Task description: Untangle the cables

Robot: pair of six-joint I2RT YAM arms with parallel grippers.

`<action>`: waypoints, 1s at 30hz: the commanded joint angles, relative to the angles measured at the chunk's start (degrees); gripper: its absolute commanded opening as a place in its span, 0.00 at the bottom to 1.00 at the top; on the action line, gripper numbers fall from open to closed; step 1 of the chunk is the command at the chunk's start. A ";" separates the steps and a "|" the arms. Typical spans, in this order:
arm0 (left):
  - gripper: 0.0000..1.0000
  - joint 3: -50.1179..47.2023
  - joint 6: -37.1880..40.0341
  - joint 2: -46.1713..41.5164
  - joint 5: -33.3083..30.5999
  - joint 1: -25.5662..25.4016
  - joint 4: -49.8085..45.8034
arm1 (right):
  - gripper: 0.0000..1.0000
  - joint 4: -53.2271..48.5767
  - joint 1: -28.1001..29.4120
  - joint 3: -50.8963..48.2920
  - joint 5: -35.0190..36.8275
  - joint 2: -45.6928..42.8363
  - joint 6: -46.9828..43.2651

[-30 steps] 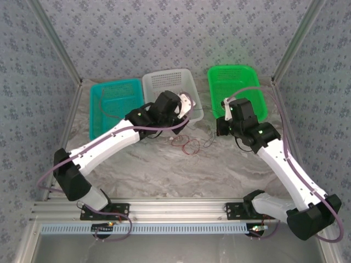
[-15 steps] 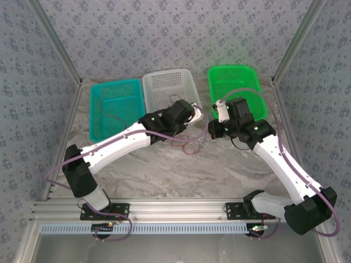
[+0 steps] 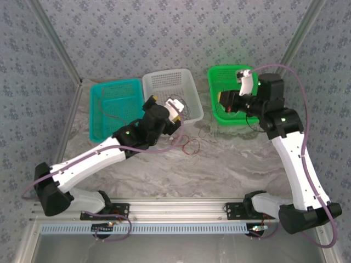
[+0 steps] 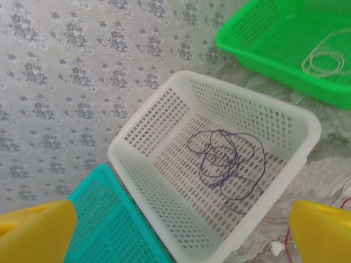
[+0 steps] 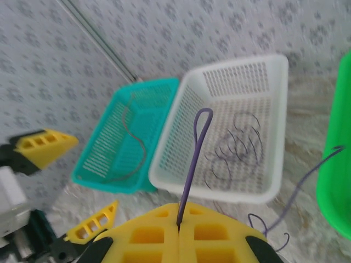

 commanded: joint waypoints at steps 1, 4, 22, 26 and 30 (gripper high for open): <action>0.99 -2.82 -6.49 -2.94 8.94 2.11 3.80 | 0.00 0.96 -0.71 3.97 -5.66 0.38 3.71; 1.00 -4.96 -7.62 -2.52 12.97 2.11 5.43 | 0.00 2.92 -0.78 5.81 -6.27 0.63 6.50; 0.96 -14.18 -14.88 10.08 37.95 1.91 28.35 | 0.00 10.68 -0.80 11.34 -4.32 1.68 16.65; 0.92 -12.43 -15.78 16.41 37.68 1.90 30.04 | 0.00 11.50 -0.80 11.39 -3.34 1.31 17.74; 0.89 -9.44 -15.30 22.67 36.02 1.77 29.27 | 0.00 11.94 -0.80 12.50 -3.54 1.17 18.50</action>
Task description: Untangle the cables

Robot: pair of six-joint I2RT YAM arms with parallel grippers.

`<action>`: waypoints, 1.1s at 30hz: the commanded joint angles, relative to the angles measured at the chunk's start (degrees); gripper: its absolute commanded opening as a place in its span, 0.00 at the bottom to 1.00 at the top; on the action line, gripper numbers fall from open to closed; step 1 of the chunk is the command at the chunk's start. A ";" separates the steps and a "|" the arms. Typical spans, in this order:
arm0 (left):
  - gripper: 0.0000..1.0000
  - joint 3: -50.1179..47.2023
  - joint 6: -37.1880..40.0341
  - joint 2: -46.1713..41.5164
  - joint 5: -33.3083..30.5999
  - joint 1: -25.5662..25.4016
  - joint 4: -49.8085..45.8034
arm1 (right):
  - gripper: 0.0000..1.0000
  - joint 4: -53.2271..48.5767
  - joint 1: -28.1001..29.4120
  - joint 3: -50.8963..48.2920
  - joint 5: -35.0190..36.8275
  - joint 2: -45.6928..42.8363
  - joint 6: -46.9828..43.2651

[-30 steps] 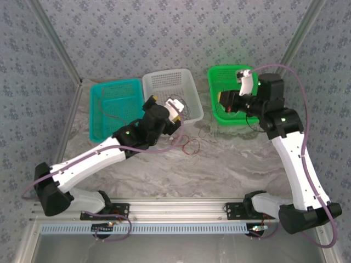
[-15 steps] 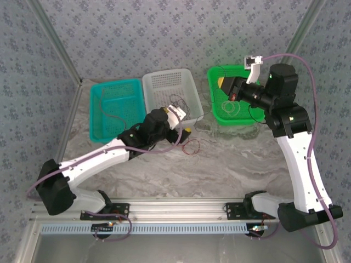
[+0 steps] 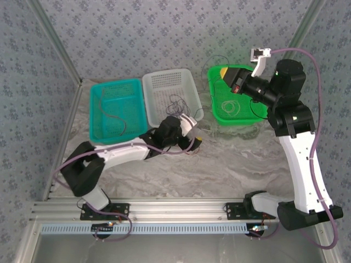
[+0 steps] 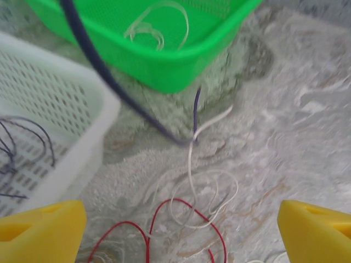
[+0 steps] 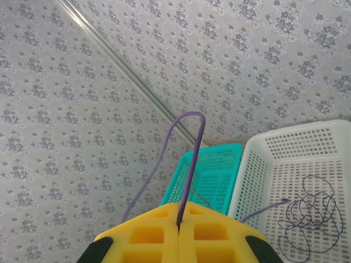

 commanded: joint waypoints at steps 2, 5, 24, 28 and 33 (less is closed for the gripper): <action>0.89 3.39 0.07 4.19 -0.66 -0.73 4.40 | 0.00 2.32 -0.22 3.17 0.07 -0.59 1.73; 0.88 3.49 0.58 6.64 -1.71 -0.77 7.96 | 0.00 2.44 -0.21 3.99 0.33 -0.76 3.15; 0.02 8.13 -0.75 14.14 -2.74 -1.54 9.95 | 0.00 2.11 -0.81 7.63 0.55 -0.88 4.57; 0.00 5.16 -1.88 13.32 -4.61 -1.54 9.24 | 0.00 1.53 -1.88 10.30 0.67 0.31 4.12; 0.00 2.11 -3.27 12.25 -6.13 -1.54 6.73 | 0.00 1.70 -2.28 14.90 0.15 2.33 4.10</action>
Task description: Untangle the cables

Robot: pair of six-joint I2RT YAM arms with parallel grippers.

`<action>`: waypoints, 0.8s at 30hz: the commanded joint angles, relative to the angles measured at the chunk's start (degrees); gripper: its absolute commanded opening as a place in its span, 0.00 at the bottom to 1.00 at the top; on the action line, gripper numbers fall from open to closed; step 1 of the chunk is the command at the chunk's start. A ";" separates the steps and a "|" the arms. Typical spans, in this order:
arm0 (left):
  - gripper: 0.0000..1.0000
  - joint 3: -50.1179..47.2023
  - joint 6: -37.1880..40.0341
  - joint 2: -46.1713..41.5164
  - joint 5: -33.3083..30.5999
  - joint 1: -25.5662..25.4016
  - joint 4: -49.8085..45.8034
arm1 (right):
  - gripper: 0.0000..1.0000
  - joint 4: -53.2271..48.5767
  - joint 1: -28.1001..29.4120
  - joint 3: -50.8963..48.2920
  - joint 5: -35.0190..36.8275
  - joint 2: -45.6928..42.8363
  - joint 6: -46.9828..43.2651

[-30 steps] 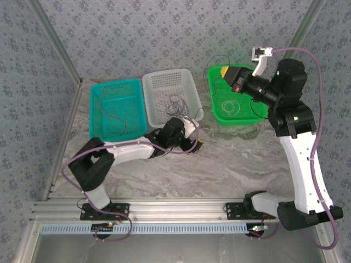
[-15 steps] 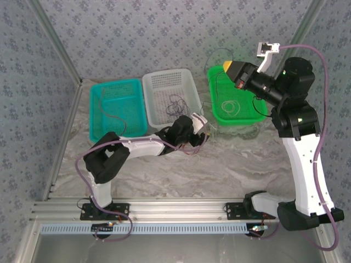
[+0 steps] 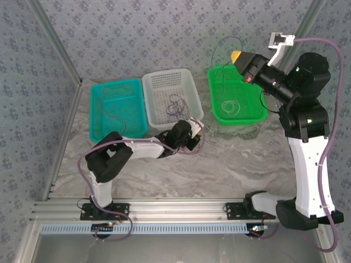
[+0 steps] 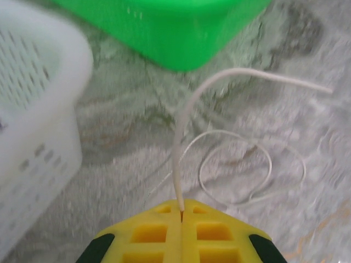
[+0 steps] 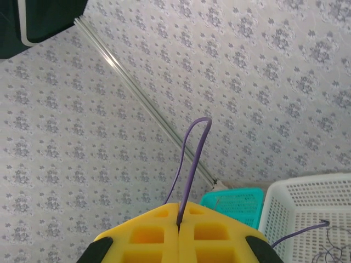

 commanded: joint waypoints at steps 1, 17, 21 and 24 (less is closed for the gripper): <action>0.00 -1.48 -1.94 -1.40 -1.93 -0.40 -2.53 | 0.00 0.33 -0.34 4.17 0.01 1.15 -0.25; 0.00 -12.86 -7.59 -19.44 -7.17 -2.55 -5.16 | 0.00 7.04 3.60 3.15 -3.40 17.68 -1.59; 0.00 -15.73 -8.70 -26.07 -9.41 -2.60 -5.08 | 0.00 7.75 6.43 1.94 -3.94 23.08 -4.80; 0.00 -17.28 -8.57 -30.52 -10.91 -2.60 -5.83 | 0.00 7.35 7.69 1.40 -3.84 27.56 -5.71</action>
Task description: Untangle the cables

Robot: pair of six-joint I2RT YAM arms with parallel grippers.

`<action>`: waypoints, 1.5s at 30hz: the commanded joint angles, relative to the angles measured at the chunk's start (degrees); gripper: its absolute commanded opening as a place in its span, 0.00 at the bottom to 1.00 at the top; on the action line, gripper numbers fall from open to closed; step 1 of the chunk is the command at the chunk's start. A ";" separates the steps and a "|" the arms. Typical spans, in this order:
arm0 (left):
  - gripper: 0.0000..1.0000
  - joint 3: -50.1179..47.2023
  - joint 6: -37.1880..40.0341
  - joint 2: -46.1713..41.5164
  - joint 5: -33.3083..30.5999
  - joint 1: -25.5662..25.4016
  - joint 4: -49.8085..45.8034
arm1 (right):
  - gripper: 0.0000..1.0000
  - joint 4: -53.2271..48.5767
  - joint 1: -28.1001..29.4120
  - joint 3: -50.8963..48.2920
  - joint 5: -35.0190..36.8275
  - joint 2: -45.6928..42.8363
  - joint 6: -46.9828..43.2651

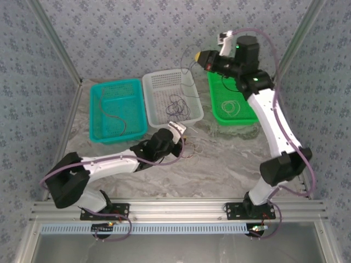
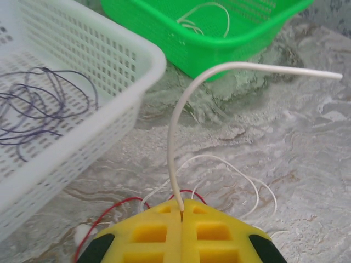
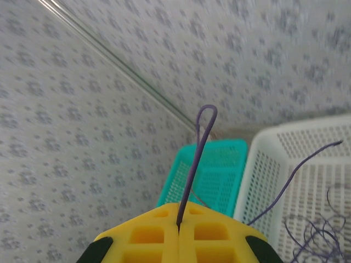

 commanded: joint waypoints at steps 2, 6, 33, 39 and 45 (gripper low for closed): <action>0.00 -1.39 -0.83 -5.73 -3.47 0.02 -2.04 | 0.00 0.22 1.66 0.15 -2.00 4.57 -3.08; 0.01 -1.20 -0.72 -9.44 -4.20 0.28 -5.06 | 0.00 -3.02 3.00 0.41 -2.67 11.05 -4.62; 0.05 4.33 -7.00 -23.76 -4.91 9.41 -19.21 | 0.93 -7.18 4.79 -5.03 1.16 10.91 -14.67; 0.05 5.42 -9.15 -24.39 -1.35 12.11 -18.45 | 0.89 0.11 5.66 -21.28 1.72 -0.12 -18.66; 0.06 6.19 -10.38 -23.13 0.38 12.73 -16.93 | 0.90 3.97 8.94 -33.62 1.97 -8.88 -22.88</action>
